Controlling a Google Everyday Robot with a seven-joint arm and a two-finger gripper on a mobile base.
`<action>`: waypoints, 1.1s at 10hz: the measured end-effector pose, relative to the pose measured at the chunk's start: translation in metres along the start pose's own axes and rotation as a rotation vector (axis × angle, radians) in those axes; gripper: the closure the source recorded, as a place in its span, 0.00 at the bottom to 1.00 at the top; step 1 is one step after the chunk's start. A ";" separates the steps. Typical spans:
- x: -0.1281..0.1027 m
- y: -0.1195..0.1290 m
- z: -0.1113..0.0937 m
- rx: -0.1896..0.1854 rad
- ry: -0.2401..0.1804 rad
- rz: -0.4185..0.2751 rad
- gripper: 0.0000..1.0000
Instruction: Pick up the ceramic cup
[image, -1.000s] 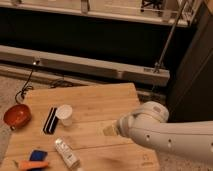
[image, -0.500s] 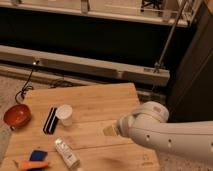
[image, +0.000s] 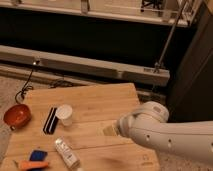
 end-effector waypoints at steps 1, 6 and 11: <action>0.000 0.000 0.000 0.000 0.000 0.000 0.20; 0.001 0.000 0.000 0.000 0.000 -0.001 0.20; 0.045 -0.041 0.029 0.035 -0.040 -0.127 0.20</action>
